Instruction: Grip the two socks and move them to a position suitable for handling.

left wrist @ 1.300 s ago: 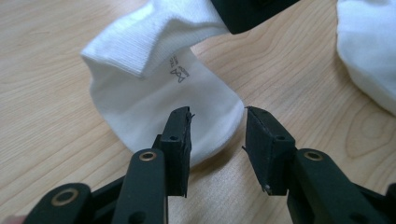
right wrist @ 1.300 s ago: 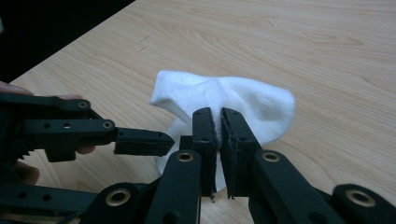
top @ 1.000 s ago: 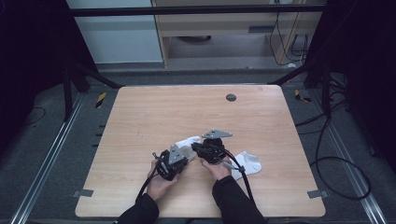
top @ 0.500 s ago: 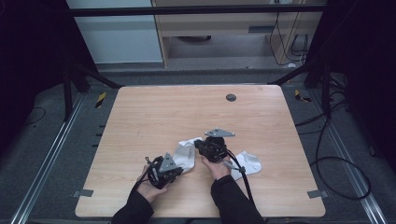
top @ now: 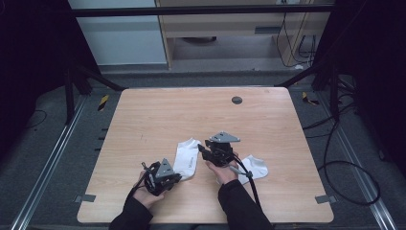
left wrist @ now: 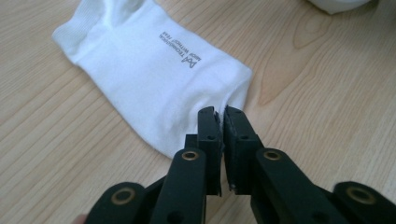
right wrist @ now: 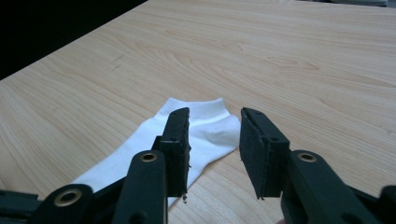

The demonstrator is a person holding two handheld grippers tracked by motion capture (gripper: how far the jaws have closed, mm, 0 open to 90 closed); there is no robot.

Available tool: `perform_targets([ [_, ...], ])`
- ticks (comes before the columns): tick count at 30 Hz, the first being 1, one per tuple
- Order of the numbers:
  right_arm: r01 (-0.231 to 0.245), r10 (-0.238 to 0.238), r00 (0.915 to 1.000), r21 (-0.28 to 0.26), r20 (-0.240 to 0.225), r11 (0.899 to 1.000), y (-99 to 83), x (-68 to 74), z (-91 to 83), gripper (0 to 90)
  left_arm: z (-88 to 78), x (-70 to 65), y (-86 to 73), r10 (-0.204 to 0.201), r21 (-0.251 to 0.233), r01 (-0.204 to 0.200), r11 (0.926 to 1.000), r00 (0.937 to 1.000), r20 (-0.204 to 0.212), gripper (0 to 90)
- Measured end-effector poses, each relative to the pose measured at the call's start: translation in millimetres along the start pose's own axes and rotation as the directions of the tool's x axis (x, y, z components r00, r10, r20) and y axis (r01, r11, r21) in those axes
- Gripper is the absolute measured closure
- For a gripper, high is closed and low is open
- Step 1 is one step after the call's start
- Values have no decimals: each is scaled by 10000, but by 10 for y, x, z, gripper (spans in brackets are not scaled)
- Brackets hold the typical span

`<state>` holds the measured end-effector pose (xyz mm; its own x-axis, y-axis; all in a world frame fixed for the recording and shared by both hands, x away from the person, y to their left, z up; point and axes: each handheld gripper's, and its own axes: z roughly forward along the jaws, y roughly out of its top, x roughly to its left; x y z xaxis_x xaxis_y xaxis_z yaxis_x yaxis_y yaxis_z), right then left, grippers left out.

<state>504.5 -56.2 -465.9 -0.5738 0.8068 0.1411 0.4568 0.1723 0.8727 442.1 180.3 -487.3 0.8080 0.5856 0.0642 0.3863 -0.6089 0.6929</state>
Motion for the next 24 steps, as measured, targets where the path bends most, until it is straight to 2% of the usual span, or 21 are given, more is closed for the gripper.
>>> perform_targets([
  [2, 80, -80, 9999, 76, -67, 9999, -1, -9, 1, 595, -12, 16, -20, -135, 70, 135, 9999, 9999, -63, 789],
  [5, 154, -152, 9998, 180, -112, 9997, 3, -20, 0, 549, -54, 33, -42, -533, -125, 529, 9985, 9981, -312, 646],
  [8, 348, -344, 9993, 248, -154, 9991, 31, -28, -7, 508, -124, 51, -39, -1250, -598, 1215, 9908, 9904, -592, 524],
  [10, 505, -498, 9984, 249, -267, 9984, 66, -29, -7, 484, -158, 65, -37, -1821, -835, 1756, 9809, 9801, -786, 479],
  [12, 550, -543, 9980, 224, -314, 9982, 114, -30, -5, 472, -177, 88, -41, -2413, -1001, 2312, 9677, 9647, -1051, 466],
  [15, 674, -667, 9973, 237, -312, 9974, 189, -36, 26, 476, -153, 110, -53, -3058, -1100, 2918, 9501, 9408, -1460, 470],
  [16, 740, -732, 9969, 248, -296, 9970, 204, -36, 48, 489, -138, 112, -56, -3188, -1085, 3048, 9462, 9356, -1519, 480],
  [19, 837, -826, 9963, 466, -257, 9954, 210, -33, 156, 507, -91, 98, -50, -3485, -1125, 3334, 9360, 9225, -1658, 505],
  [20, 888, -876, 9958, 529, -255, 9946, 201, -33, 200, 517, -75, 90, -45, -3536, -1121, 3386, 9342, 9205, -1665, 509],
  [22, 992, -984, 9950, 682, -150, 9927, 171, -29, 282, 539, -41, 67, -40, -3583, -951, 3462, 9333, 9151, -1851, 528],
  [24, 1030, -1027, 9947, 898, -70, 9906, 137, -33, 361, 551, -4, 45, -45, -3563, -746, 3484, 9344, 9130, -1986, 544],
])
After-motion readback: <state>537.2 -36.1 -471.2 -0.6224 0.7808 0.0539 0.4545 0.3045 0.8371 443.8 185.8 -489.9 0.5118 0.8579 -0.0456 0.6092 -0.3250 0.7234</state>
